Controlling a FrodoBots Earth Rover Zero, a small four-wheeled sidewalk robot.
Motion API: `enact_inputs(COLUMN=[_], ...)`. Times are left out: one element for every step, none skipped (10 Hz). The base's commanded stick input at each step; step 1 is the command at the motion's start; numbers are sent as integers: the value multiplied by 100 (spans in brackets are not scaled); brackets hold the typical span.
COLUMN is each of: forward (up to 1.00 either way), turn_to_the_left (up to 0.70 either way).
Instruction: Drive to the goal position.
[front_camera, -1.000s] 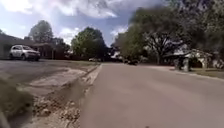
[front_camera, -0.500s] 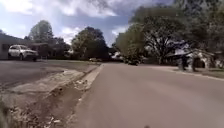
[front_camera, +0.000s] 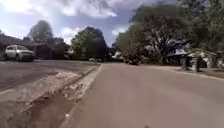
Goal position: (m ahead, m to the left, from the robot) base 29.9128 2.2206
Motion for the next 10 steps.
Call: enact_inputs(forward=[100,100,100,100,100,100,100,100,100,100], turn_to_the_left=[0,0,0,9,26,40,40,7,3,3])
